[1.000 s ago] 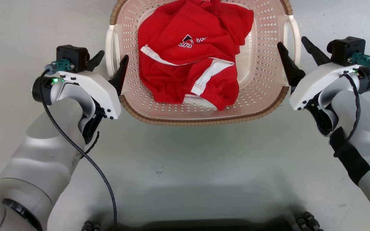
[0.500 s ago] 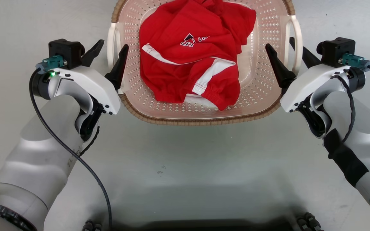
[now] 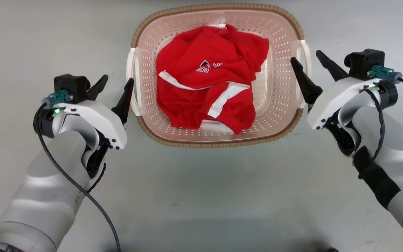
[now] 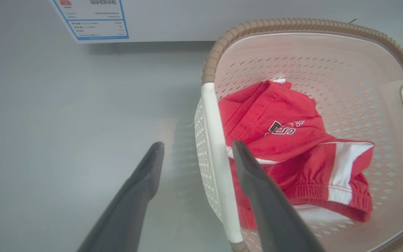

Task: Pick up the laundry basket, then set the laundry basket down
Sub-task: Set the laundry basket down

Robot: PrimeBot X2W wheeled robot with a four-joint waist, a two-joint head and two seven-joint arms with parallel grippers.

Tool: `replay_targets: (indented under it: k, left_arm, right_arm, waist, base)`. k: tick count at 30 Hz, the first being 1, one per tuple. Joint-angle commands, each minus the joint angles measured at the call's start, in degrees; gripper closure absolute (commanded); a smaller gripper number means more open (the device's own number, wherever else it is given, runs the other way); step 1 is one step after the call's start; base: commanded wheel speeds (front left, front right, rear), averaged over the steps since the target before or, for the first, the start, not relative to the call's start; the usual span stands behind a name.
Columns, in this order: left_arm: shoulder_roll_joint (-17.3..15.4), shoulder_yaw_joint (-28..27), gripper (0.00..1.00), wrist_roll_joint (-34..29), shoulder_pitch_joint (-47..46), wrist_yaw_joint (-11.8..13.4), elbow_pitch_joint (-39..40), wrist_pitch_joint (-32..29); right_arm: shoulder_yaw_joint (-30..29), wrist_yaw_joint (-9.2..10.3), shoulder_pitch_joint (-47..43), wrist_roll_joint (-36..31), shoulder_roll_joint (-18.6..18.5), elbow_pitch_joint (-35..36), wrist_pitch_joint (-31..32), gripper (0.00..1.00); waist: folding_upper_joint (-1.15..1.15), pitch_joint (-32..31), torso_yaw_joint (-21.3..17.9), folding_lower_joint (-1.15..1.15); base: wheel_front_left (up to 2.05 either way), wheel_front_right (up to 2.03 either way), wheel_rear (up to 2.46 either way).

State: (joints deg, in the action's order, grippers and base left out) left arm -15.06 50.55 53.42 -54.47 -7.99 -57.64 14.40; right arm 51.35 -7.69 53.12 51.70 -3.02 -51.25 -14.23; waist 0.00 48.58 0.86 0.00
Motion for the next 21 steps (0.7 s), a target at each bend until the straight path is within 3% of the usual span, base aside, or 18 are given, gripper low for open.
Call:
replay_targets:
  k: [1,12,21]
  left_arm:
    - [-1.7,-2.1,0.0,-0.5,2.3,0.5,-0.2,0.6]
    - [-1.1,-8.6,0.0,-4.3,6.5,0.5,-0.8,0.6]
    - [-1.0,-16.6,0.0,-11.0,13.2,0.7,0.3,0.6]
  right_arm:
    - [0.7,0.2,-3.8,0.2,0.1,0.3,-0.8,0.0]
    - [0.1,0.2,-6.1,-1.2,0.1,1.9,-0.8,0.0]
    - [-3.0,0.2,-10.8,-3.5,0.1,3.8,-0.8,0.0]
  waist:
    - [0.0,-2.2,-0.2,0.0]
    - [0.0,-10.9,0.9,0.0]
    - [0.0,-22.1,1.3,0.0]
  base:
    - [0.0,0.0,0.0]
    - [0.0,0.0,0.0]
    - [0.0,0.0,0.0]
